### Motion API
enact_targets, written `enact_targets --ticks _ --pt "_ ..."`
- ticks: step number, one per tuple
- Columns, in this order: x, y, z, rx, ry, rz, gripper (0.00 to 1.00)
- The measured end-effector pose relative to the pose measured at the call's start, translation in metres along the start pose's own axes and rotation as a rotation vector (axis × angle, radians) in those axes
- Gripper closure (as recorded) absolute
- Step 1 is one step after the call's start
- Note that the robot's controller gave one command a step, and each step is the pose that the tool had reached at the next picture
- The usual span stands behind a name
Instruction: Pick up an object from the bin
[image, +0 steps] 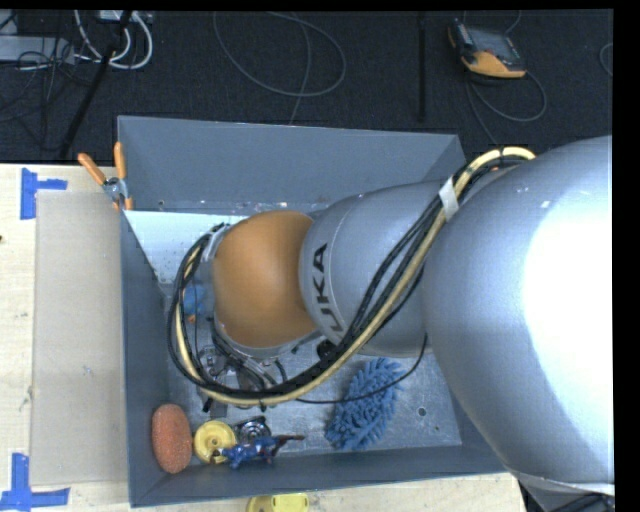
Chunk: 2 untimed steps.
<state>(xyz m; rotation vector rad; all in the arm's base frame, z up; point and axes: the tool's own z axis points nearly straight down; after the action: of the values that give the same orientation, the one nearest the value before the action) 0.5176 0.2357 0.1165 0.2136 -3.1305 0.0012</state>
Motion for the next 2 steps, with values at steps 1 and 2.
enact_targets --ticks 1,2 --pt "0.0227 -0.0015 -0.0405 -0.001 -0.001 0.014 0.0" --pt "0.0215 -0.0015 -0.039 0.0 -0.002 0.015 0.0"
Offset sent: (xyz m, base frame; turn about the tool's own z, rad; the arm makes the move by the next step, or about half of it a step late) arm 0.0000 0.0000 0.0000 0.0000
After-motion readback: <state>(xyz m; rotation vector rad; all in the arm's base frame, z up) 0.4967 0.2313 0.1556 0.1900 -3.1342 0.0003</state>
